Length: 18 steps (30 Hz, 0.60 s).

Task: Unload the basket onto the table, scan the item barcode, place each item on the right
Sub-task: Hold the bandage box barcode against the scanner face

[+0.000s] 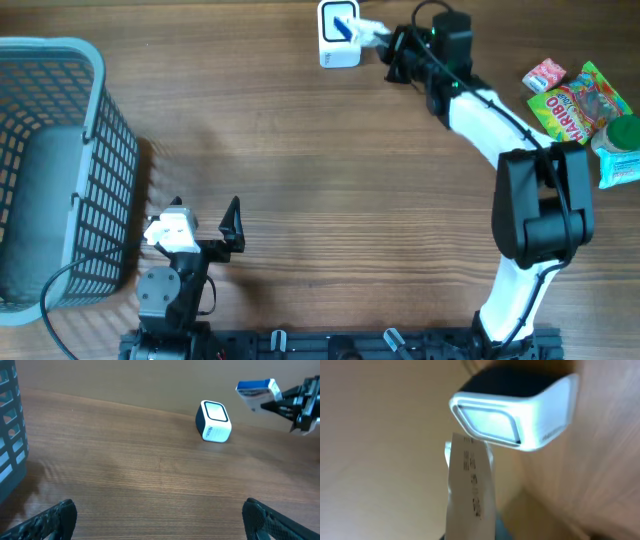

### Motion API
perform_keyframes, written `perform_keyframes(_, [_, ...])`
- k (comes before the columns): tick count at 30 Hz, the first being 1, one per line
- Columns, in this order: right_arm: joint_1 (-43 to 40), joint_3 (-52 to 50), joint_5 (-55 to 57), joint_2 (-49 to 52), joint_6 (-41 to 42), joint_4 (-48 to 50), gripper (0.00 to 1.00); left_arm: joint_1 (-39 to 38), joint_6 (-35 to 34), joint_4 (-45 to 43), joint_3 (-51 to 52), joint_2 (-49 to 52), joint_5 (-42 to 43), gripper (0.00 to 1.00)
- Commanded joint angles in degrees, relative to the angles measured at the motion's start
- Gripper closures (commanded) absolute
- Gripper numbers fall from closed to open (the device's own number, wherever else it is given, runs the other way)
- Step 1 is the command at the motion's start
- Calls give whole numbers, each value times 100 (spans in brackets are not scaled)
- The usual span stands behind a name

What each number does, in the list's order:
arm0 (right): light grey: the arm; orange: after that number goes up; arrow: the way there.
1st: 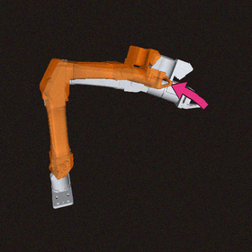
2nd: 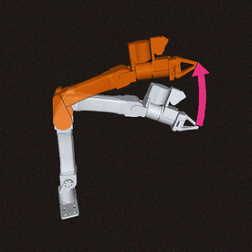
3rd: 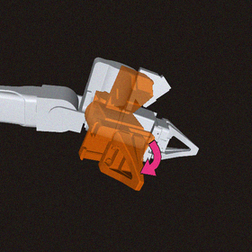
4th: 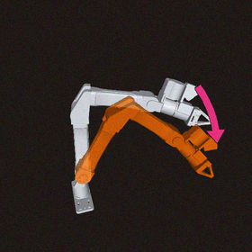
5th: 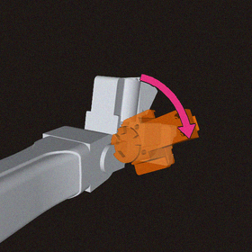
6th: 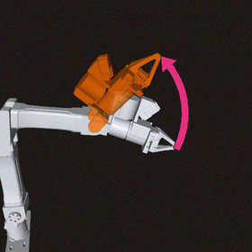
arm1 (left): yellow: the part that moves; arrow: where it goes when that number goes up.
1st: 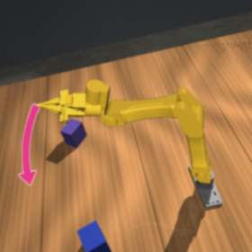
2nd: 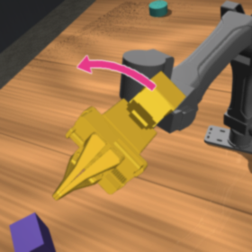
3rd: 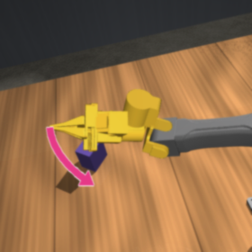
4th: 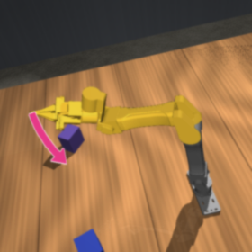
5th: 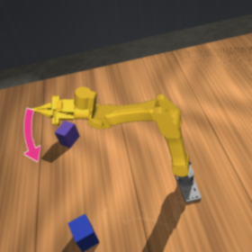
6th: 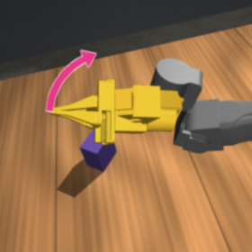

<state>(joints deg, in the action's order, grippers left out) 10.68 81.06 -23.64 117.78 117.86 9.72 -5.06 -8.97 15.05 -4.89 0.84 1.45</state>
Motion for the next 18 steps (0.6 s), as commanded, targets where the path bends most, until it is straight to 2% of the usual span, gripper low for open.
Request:
perform_keyframes(1, [284,1237,688,367,85,-1073,95,42,-50,-11,24,-37,48,0])
perform_keyframes(5, [476,2490,605,977,85,-1998,95,42,-50,-11,24,-35,48,0])
perform_keyframes(8, [476,2520,485,1121,85,-2181,95,42,-50,-11,24,-37,48,0])
perform_keyframes(11, [461,2520,437,1169,83,-2771,95,42,-50,-11,24,-35,48,0])
perform_keyframes(18, [407,2520,848,1169,83,-3005,95,42,-50,-11,24,-35,48,0])
